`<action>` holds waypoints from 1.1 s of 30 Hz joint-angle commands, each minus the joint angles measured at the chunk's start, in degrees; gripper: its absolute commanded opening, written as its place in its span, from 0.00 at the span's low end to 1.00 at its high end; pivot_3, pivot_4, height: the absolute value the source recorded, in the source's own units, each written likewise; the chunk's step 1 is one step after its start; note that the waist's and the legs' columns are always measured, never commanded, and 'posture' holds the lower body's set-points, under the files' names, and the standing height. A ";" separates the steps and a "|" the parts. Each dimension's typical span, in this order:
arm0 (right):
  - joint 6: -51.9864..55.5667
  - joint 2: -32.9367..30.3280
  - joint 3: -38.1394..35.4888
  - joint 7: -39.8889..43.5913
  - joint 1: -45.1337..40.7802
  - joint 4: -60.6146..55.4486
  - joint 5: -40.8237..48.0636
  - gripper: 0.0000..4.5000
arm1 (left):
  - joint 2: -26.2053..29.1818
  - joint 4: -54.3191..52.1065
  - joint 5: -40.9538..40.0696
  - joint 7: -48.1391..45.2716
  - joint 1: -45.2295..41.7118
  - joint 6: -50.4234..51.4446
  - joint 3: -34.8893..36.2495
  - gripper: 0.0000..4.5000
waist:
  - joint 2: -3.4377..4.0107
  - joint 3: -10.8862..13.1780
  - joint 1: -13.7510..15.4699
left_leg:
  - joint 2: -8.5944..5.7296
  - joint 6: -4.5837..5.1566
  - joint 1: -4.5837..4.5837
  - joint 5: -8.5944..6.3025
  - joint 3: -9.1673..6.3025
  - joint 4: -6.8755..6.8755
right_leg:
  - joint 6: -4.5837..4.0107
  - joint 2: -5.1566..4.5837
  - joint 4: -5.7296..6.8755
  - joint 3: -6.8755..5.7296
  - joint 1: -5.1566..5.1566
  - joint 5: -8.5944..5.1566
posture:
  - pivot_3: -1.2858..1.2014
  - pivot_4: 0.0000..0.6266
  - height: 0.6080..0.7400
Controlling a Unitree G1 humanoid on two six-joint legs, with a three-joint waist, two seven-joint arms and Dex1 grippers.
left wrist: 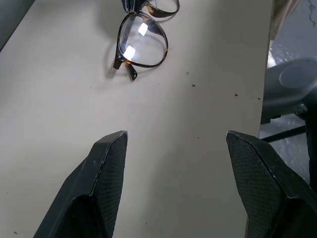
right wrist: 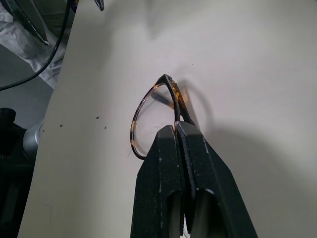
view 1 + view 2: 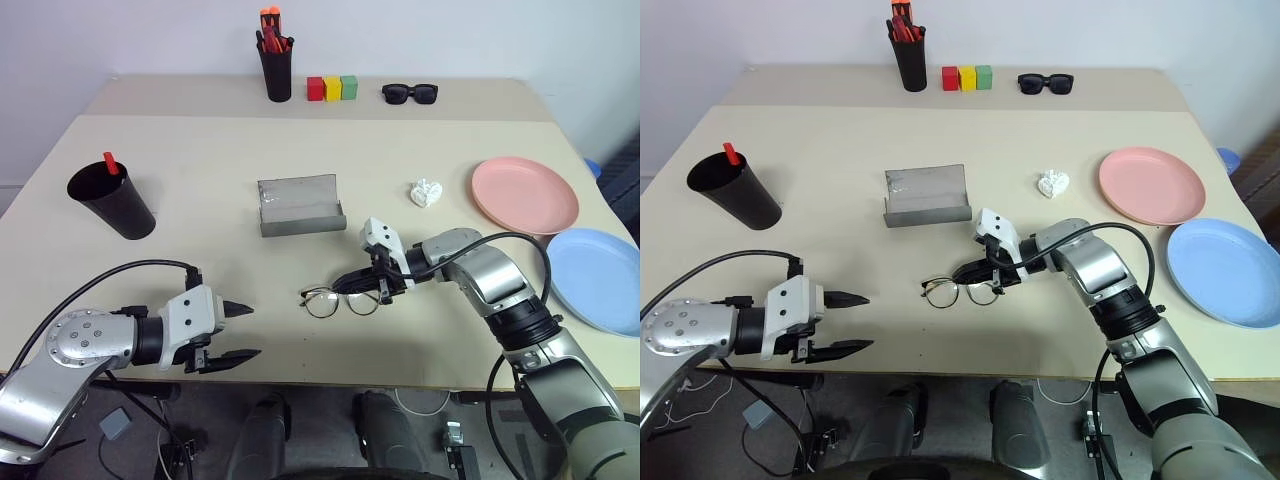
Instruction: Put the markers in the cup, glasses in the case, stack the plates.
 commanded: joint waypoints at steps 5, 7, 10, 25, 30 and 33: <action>-1.90 -0.53 -2.73 -1.00 -1.94 0.59 0.06 0.00 | -0.08 -0.91 0.06 0.41 -0.89 -0.49 0.39 0.72 | 0.00 0.00 0.00 | 0.00 0.00 0.00 0.00 0.00 0.00 | 0.00 0.00 0.00 0.00 0.00 0.00 | 0.52 0.24 1.00; -2.64 -1.13 -3.54 -1.17 -2.67 1.34 -0.09 0.00 | -0.18 -0.88 0.06 0.49 -1.09 -0.53 0.27 0.72 | 0.00 0.00 0.01 | 0.00 0.00 0.00 0.00 0.00 0.00 | 0.00 0.00 0.00 0.00 0.00 0.00 | 0.52 0.24 1.00; -3.80 -1.98 -4.67 -1.16 -3.71 2.59 -0.32 0.00 | -0.26 -0.53 0.22 0.50 -1.62 -0.68 0.02 0.72 | 0.00 0.00 0.01 | 0.00 0.00 0.00 0.00 0.00 0.00 | 0.00 0.00 -0.01 0.00 0.00 0.00 | 0.52 0.24 1.00; -4.02 -6.14 -7.25 3.19 -6.18 3.33 0.46 0.00 | -0.87 0.08 0.65 1.38 -3.26 -0.70 -1.81 0.72 | 0.02 0.01 0.03 | 0.00 0.00 -0.01 0.00 0.01 -0.06 | 0.01 -0.01 -0.03 0.00 -0.02 0.01 | 0.52 0.24 1.00; -5.01 -5.01 -5.91 2.58 -3.43 2.35 -0.53 0.38 | -1.04 0.05 0.77 1.62 -2.80 -0.72 -1.71 0.72 | 0.02 0.01 -0.08 | 0.00 0.00 0.00 0.00 0.01 -0.06 | 0.01 -0.01 -0.02 0.00 -0.02 0.01 | 0.52 0.24 1.00; -4.55 -4.36 -4.72 2.86 -2.68 2.52 -0.75 0.70 | -1.06 0.19 0.76 1.57 -2.38 -0.88 -1.40 0.72 | 0.03 0.02 -0.08 | 0.00 0.00 0.00 0.00 0.01 -0.08 | 0.01 -0.01 -0.02 0.00 -0.03 0.01 | 0.52 0.24 1.00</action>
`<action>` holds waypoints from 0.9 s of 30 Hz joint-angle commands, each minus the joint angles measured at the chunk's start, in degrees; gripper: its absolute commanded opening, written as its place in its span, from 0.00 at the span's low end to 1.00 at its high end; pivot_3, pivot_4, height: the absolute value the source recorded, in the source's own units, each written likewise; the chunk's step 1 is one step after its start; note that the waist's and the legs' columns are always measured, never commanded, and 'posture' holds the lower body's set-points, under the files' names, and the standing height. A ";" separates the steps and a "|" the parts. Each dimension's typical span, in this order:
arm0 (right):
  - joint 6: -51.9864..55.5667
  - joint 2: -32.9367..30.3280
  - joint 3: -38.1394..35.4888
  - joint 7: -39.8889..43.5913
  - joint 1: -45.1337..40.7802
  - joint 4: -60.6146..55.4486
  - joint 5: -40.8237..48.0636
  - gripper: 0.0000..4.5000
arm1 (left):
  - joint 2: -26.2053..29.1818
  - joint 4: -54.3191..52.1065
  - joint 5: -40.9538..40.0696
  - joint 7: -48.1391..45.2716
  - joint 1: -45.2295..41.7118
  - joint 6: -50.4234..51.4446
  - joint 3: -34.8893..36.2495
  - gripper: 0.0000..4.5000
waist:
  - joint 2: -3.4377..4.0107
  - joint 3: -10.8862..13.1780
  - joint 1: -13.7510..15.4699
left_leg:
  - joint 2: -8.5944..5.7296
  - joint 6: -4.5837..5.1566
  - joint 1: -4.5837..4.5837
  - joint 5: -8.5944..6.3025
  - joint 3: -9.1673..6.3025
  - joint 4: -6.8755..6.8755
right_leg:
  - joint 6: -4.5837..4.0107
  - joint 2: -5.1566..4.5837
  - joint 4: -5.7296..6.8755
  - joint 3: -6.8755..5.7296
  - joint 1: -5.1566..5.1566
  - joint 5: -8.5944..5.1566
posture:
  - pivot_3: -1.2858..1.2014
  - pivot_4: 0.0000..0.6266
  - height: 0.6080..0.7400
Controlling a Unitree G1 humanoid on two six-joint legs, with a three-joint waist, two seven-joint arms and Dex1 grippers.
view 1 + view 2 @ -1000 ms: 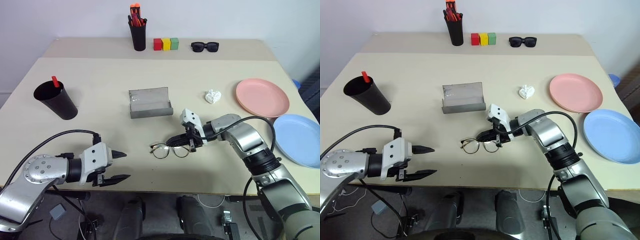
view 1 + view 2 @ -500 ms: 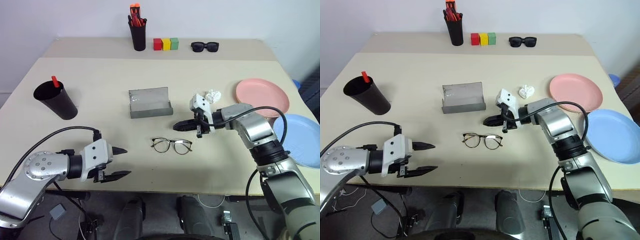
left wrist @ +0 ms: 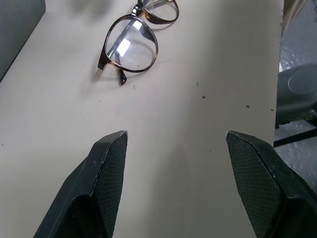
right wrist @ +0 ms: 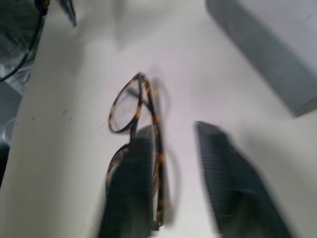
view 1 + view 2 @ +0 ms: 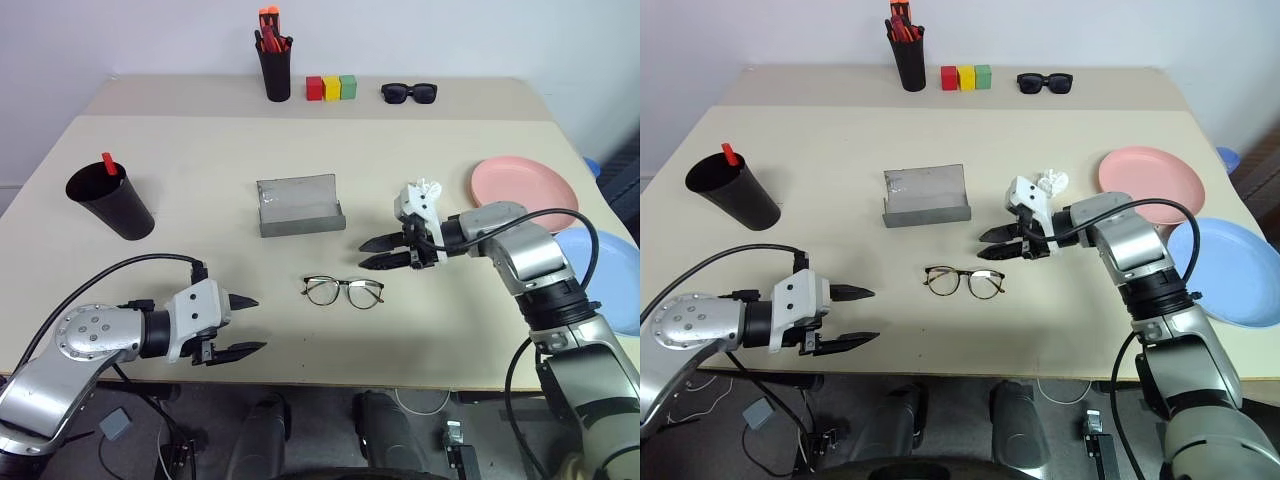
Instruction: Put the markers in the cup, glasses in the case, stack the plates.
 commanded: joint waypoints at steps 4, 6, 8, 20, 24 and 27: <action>-0.07 1.59 2.82 1.46 -0.07 -0.45 -0.60 0.70 | 0.60 -0.20 -0.01 -0.93 1.17 -1.32 1.62 0.72 | 0.00 0.00 0.08 | 0.00 0.00 0.00 0.00 0.00 0.01 | 0.00 0.00 -0.01 0.00 0.00 0.00 | 0.52 0.24 1.00; -0.34 2.47 3.97 1.72 -0.46 0.62 -1.12 0.70 | 1.49 0.31 0.15 -2.28 2.29 -2.25 2.52 0.72 | -0.01 0.00 0.08 | 0.00 0.00 0.00 0.00 0.00 0.01 | 0.00 0.00 -0.01 0.00 0.01 0.00 | 0.52 0.24 1.00; -0.49 3.41 4.55 1.78 -0.90 1.43 -1.54 0.70 | 1.94 0.92 0.10 -3.27 3.20 -3.44 3.64 0.72 | 0.00 0.00 0.00 | 0.00 0.00 0.00 0.00 0.00 0.00 | -0.01 0.00 -0.01 0.00 0.00 0.00 | 0.52 0.24 1.00; -0.67 6.60 5.62 1.98 -2.05 3.00 -2.50 0.70 | 1.14 2.00 -0.53 -5.18 6.46 -7.82 7.81 0.72 | 0.00 0.00 0.06 | 0.00 0.00 0.00 0.00 0.01 -0.01 | -0.01 0.00 -0.01 0.00 -0.02 0.00 | 0.52 0.24 1.00; -0.67 6.43 5.74 2.42 -2.04 3.09 -2.76 0.70 | 0.83 1.63 -0.70 -4.98 7.15 -8.22 8.46 0.72 | 0.00 0.00 0.06 | 0.00 0.00 0.00 0.00 0.01 -0.01 | -0.01 0.00 0.00 0.00 -0.02 0.00 | 0.52 0.24 1.00; -1.20 5.88 5.65 3.06 -2.17 3.87 -3.32 0.70 | 0.21 0.96 -1.43 -4.82 8.21 -8.75 9.96 0.72 | 0.01 0.00 0.06 | 0.00 0.00 0.00 0.00 0.01 -0.01 | -0.01 0.00 -0.01 0.00 -0.02 0.00 | 0.52 0.24 1.00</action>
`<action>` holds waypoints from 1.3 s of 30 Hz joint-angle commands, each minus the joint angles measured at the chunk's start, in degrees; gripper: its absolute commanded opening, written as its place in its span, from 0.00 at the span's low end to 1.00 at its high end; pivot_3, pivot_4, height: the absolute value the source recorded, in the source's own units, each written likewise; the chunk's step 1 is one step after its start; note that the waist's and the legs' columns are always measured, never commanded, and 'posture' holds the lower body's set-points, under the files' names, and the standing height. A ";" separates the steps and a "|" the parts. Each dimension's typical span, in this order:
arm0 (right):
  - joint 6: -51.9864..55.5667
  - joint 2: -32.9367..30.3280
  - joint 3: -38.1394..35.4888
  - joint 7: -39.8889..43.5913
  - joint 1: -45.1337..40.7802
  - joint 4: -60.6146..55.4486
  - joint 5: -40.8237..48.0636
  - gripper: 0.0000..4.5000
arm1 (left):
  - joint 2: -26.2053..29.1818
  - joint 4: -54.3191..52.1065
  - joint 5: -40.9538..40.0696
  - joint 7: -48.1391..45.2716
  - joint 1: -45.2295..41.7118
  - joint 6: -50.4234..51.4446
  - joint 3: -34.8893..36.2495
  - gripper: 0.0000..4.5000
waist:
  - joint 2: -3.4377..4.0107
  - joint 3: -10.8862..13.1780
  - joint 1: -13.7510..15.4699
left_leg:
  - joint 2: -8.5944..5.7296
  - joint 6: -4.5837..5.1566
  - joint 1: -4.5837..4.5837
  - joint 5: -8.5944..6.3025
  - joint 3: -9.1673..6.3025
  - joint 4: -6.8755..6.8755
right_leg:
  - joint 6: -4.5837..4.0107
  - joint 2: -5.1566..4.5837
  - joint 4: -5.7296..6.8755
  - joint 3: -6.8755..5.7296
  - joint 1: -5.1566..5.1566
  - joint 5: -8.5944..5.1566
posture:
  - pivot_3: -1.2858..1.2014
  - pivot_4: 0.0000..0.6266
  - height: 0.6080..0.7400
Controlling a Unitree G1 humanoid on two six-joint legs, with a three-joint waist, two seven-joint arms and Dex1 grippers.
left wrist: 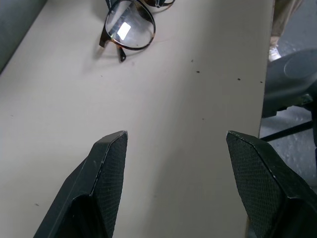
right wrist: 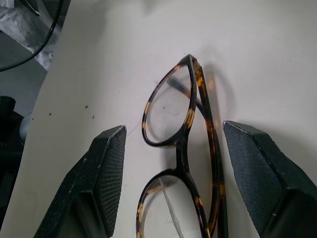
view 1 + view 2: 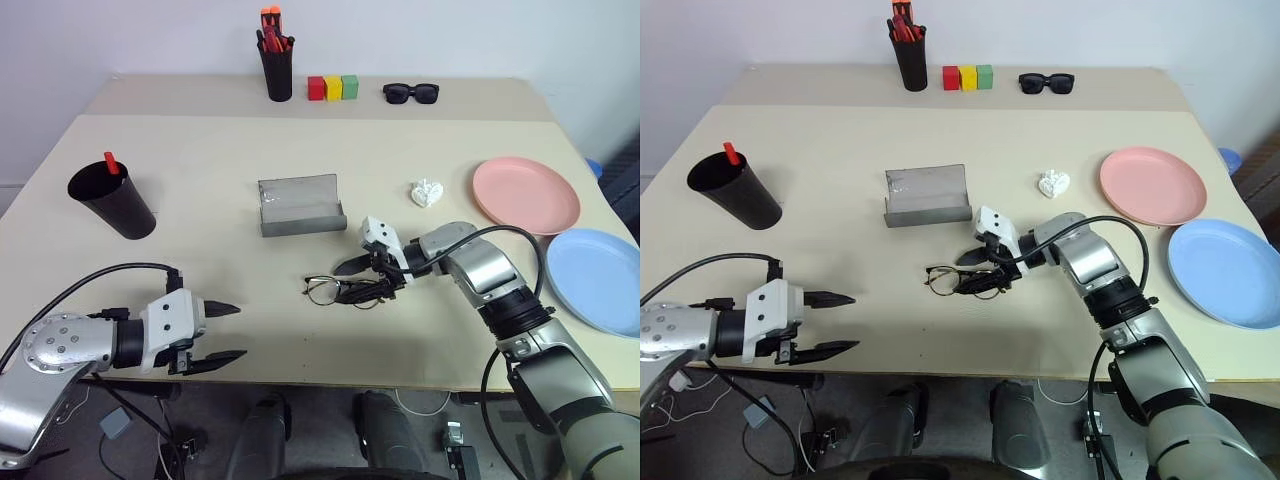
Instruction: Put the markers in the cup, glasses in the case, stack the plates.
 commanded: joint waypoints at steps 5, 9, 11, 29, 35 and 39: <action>-2.15 -1.00 -0.85 1.22 -1.96 1.54 -0.90 0.70 | -0.62 -1.92 -1.08 0.02 0.95 -1.21 3.66 0.72 | 0.00 0.00 0.00 | 0.00 0.00 0.00 0.00 0.00 0.00 | 0.00 0.00 0.00 0.00 0.00 0.00 | 0.52 0.24 1.00; -2.60 -1.33 -1.13 1.54 -2.22 2.15 -1.12 0.70 | -1.45 -2.00 -2.38 -0.08 0.81 -1.80 5.31 0.72 | 0.00 0.00 0.00 | 0.00 0.00 0.00 0.00 0.00 0.00 | 0.00 0.00 0.00 0.00 0.00 0.00 | 0.52 0.24 1.00; -2.68 -1.38 -1.19 1.47 -2.25 2.23 -1.15 0.70 | -2.41 -1.98 -3.71 -0.07 0.58 -2.53 6.88 0.72 | 0.00 0.00 -0.02 | 0.00 0.00 0.00 0.00 0.00 0.00 | 0.00 0.00 0.00 0.00 0.00 0.00 | 0.52 0.24 1.00; -4.47 -0.13 -1.06 1.56 -3.51 5.65 -2.07 0.29 | -5.51 -2.48 -9.08 -0.98 3.55 -4.98 14.03 0.72 | 0.00 0.00 -0.02 | 0.01 0.00 0.00 0.00 0.00 0.00 | -0.01 0.00 0.00 0.00 0.01 0.00 | 0.52 0.24 1.00; -4.65 0.05 -0.92 1.77 -3.33 5.68 -2.00 0.01 | -5.59 -2.88 -9.11 -0.33 3.77 -4.62 14.14 0.72 | -0.03 -0.02 -0.09 | 0.03 -0.01 0.15 0.00 0.01 0.00 | -0.17 0.02 0.01 0.00 0.13 -0.05 | 0.52 0.24 1.00; -4.96 -0.21 -1.12 1.78 -3.32 5.38 -1.94 0.01 | -5.83 -3.17 -9.02 0.36 3.75 -4.56 13.74 0.72 | -0.03 -0.02 -0.10 | 0.03 -0.01 0.14 0.00 0.02 0.00 | -0.17 0.03 0.00 0.00 0.12 -0.05 | 0.52 0.24 1.00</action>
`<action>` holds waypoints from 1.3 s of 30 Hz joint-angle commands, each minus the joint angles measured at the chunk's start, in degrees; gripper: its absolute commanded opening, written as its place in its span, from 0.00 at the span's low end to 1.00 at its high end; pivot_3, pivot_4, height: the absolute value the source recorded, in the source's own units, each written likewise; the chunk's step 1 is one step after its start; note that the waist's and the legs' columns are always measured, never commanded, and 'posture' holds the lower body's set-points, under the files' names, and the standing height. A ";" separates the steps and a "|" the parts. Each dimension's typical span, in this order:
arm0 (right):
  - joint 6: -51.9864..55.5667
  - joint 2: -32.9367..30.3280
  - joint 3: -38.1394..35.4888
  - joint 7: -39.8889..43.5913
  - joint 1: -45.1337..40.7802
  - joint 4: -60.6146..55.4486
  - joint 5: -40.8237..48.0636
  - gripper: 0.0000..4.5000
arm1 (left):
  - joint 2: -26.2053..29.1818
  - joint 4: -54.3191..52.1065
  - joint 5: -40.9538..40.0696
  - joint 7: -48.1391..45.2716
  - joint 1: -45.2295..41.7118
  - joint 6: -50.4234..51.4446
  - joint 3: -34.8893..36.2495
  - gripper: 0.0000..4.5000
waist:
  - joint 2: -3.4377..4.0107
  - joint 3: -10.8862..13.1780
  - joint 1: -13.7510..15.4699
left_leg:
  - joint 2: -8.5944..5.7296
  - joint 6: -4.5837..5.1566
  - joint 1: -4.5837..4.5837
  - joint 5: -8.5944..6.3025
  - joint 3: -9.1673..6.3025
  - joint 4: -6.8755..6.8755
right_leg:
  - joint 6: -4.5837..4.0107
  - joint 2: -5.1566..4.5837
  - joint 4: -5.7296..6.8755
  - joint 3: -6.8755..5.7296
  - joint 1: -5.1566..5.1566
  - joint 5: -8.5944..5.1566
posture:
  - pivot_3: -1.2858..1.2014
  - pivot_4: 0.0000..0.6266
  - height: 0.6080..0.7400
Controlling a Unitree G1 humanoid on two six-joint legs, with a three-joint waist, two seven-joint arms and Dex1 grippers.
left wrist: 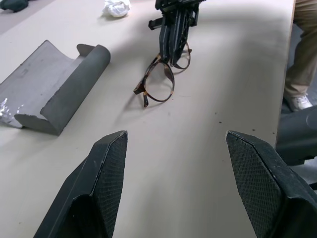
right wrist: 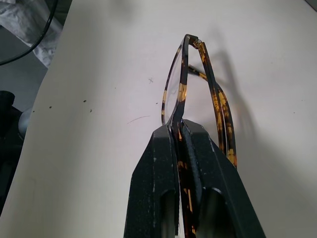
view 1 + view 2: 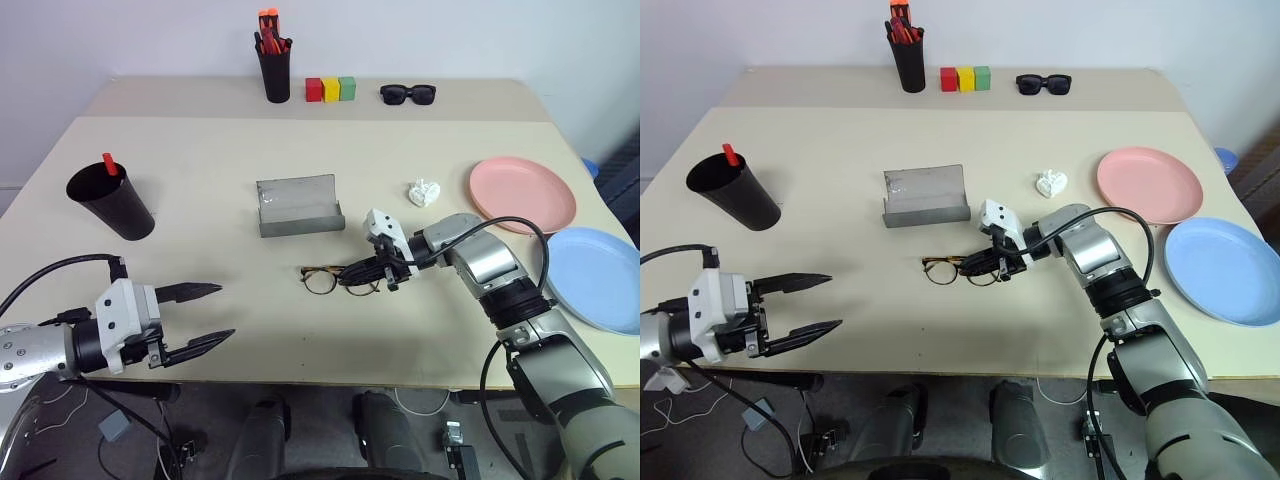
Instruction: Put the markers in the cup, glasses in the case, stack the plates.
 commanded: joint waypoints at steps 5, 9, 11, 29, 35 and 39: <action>-1.44 -0.27 -4.16 -1.98 -2.01 0.21 0.92 0.01 | -1.72 -2.70 -0.70 3.76 -2.07 0.44 -1.03 0.72 | 0.00 0.00 0.08 | 0.00 0.00 -0.01 0.00 0.00 0.00 | 0.03 0.00 0.00 0.00 0.00 0.02 | 0.52 0.24 1.00; -3.41 1.27 -9.93 -3.74 -4.02 0.39 4.57 0.01 | -3.18 -3.78 -0.03 5.89 -2.50 0.93 -2.87 0.72 | 0.02 0.02 0.11 | -0.01 0.00 -0.05 0.00 0.01 0.01 | 0.13 -0.02 -0.03 0.01 -0.02 0.07 | 0.52 0.24 1.00; -4.09 2.38 -12.61 -4.04 -5.62 0.68 6.60 0.01 | -3.82 -4.21 0.23 7.02 -2.92 1.18 -3.82 0.72 | 0.02 0.02 -0.01 | 0.00 0.00 -0.06 0.00 0.00 -0.02 | 0.13 0.00 -0.02 0.00 -0.05 0.07 | 0.52 0.24 1.00; -42.49 18.48 -19.40 -16.65 -24.77 39.73 0.35 0.01 | -11.37 -6.04 2.77 24.01 -7.18 3.19 -1.02 0.72 | 0.04 0.03 -0.12 | -0.01 -0.01 -0.05 0.01 0.00 -0.11 | 0.13 0.01 0.05 0.02 -0.14 0.10 | 0.52 0.24 1.00; -48.09 20.78 -19.62 -17.84 -26.40 46.96 -2.57 0.01 | -10.71 -3.10 -2.80 20.44 -8.27 2.33 2.94 0.72 | 0.04 0.03 -0.35 | -0.01 -0.02 -0.05 0.01 0.00 -0.12 | 0.12 0.02 0.04 0.02 -0.13 0.10 | 0.52 0.24 1.00; -49.48 22.18 -19.52 -18.14 -26.32 49.66 -4.23 0.01 | -9.30 -1.06 -5.71 16.01 -8.49 1.74 4.67 0.72 | 0.05 0.03 -1.21 | -0.01 -0.02 -0.05 0.02 0.00 -0.12 | 0.12 0.03 0.05 0.02 -0.13 0.10 | 0.52 0.24 1.00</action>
